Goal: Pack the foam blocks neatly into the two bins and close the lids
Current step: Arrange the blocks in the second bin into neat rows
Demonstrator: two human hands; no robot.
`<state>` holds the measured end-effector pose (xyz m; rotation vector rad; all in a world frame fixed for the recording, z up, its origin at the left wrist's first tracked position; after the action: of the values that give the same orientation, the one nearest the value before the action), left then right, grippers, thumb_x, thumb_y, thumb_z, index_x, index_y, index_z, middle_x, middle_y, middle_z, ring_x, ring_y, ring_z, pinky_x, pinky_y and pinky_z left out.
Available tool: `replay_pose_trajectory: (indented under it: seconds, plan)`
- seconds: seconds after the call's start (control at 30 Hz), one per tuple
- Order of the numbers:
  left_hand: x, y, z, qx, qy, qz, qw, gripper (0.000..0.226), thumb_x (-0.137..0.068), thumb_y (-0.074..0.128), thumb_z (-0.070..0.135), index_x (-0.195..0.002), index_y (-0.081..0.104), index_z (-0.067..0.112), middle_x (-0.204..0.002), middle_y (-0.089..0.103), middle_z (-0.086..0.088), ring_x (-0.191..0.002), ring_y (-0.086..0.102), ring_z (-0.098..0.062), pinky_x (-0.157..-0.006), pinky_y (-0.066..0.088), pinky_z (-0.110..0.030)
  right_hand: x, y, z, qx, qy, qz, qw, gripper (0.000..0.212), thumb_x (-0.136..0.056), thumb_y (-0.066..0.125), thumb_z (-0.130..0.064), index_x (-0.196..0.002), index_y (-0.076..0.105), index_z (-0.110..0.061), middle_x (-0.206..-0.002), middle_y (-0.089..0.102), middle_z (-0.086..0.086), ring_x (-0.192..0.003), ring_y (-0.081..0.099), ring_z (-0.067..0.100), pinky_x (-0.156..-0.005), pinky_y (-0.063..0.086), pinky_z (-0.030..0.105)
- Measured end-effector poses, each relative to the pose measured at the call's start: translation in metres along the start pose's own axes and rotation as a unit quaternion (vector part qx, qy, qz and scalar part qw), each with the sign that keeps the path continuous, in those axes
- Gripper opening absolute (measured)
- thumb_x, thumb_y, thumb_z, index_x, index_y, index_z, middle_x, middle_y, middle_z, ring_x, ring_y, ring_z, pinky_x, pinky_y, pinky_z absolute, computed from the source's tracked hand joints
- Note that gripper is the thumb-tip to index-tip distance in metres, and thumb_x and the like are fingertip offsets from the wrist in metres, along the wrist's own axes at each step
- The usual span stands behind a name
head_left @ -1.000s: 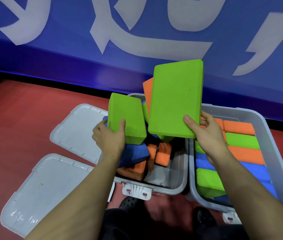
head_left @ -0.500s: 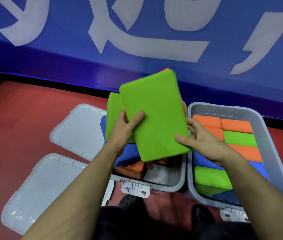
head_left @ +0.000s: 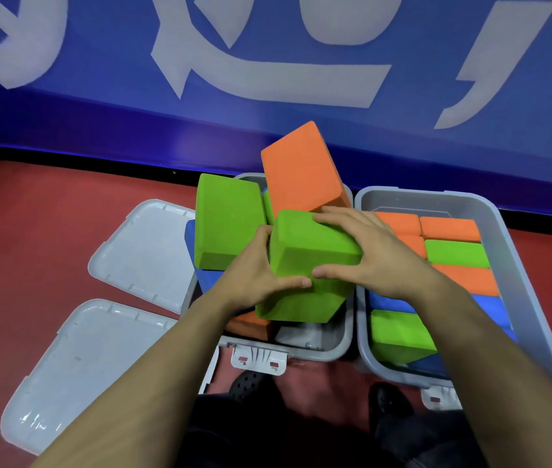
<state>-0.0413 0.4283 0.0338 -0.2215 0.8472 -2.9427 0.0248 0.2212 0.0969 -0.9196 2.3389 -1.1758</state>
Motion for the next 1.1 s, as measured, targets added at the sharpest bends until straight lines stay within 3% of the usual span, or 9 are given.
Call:
replay_pose_trajectory:
  seconds: [0.13,0.23,0.4,0.7,0.8,0.87,0.93,1.1]
  plan:
    - [-0.002,0.015,0.000,-0.034,0.016,-0.056,0.998,0.098,-0.062,0.094,0.051,-0.136,0.036,0.026,-0.128,0.057,0.012,-0.116,0.057,-0.005,-0.088,0.047,-0.020,0.000,0.004,0.007,-0.004,0.034,-0.019,0.999,0.065,-0.071,0.073,-0.071,-0.123,0.042,-0.046,-0.135,0.052,-0.016,-0.123,0.045,0.008,-0.105,0.038,0.033]
    - [-0.003,0.021,-0.004,-0.047,0.022,-0.080,0.995,0.105,-0.060,0.097,0.045,-0.141,0.034,0.021,-0.132,0.054,0.008,-0.123,0.053,-0.010,-0.096,0.047,-0.027,0.001,0.011,0.011,-0.010,0.044,-0.038,0.998,0.063,-0.074,0.078,-0.063,-0.120,0.039,-0.045,-0.124,0.050,-0.017,-0.118,0.050,0.009,-0.094,0.044,0.032]
    - [-0.008,0.011,-0.015,-0.159,0.048,-0.103,0.981,0.130,-0.054,0.098,0.044,-0.158,0.022,0.021,-0.149,0.035,-0.001,-0.136,0.030,-0.017,-0.116,0.030,-0.036,0.000,0.021,0.009,0.012,0.038,-0.040,0.998,0.097,-0.077,0.077,-0.063,-0.155,0.025,-0.038,-0.147,0.045,-0.011,-0.137,0.039,0.008,-0.109,0.037,0.030]
    - [-0.012,-0.003,-0.031,-0.244,0.095,-0.081,0.962,0.115,-0.062,0.096,0.033,-0.157,0.033,0.021,-0.150,0.036,0.000,-0.133,0.029,-0.020,-0.112,0.033,-0.032,-0.008,0.037,0.010,0.082,0.023,-0.052,0.995,0.093,-0.081,0.069,-0.068,-0.157,0.032,-0.030,-0.138,0.047,-0.009,-0.128,0.043,0.014,-0.109,0.037,0.035]
    - [-0.013,-0.010,-0.034,-0.307,0.116,-0.029,0.944,0.112,-0.063,0.094,0.033,-0.157,0.035,0.022,-0.157,0.034,-0.003,-0.141,0.025,-0.026,-0.118,0.029,-0.043,-0.011,0.041,0.010,0.082,0.029,-0.057,0.995,0.094,-0.080,0.069,-0.067,-0.158,0.031,-0.031,-0.139,0.047,-0.008,-0.129,0.042,0.015,-0.110,0.037,0.036]
    - [-0.012,-0.014,-0.039,-0.374,0.101,-0.003,0.922,0.107,-0.068,0.089,0.032,-0.158,0.032,0.025,-0.165,0.024,-0.006,-0.152,0.014,-0.030,-0.125,0.007,-0.051,-0.012,0.046,0.011,0.084,0.030,-0.062,0.994,0.094,-0.080,0.070,-0.067,-0.157,0.032,-0.031,-0.139,0.047,-0.008,-0.129,0.042,0.016,-0.110,0.037,0.037]
    - [-0.010,-0.018,-0.044,-0.428,0.049,0.019,0.902,0.106,-0.073,0.084,0.038,-0.160,0.024,0.030,-0.170,0.008,-0.004,-0.157,-0.002,-0.029,-0.121,-0.012,-0.057,-0.013,0.051,0.013,0.088,0.031,-0.064,0.994,0.094,-0.079,0.071,-0.068,-0.157,0.033,-0.031,-0.138,0.048,-0.007,-0.129,0.043,0.016,-0.110,0.037,0.037]
    - [-0.005,-0.023,-0.065,-0.423,-0.033,0.031,0.905,0.101,-0.083,0.073,0.055,-0.162,0.014,0.031,-0.171,-0.007,-0.002,-0.157,-0.013,-0.027,-0.120,-0.009,-0.065,-0.015,0.066,0.016,0.095,0.036,-0.066,0.993,0.094,-0.078,0.072,-0.068,-0.156,0.034,-0.032,-0.136,0.048,-0.007,-0.129,0.043,0.017,-0.110,0.037,0.037]
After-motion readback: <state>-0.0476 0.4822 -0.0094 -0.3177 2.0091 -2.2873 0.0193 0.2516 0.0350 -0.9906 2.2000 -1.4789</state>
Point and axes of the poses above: each hand's wrist, its own x-axis away from the middle knuckle, its own y-axis out of the palm, z = x × y, the point moved 3 cm from there along -x, towards the middle knuckle
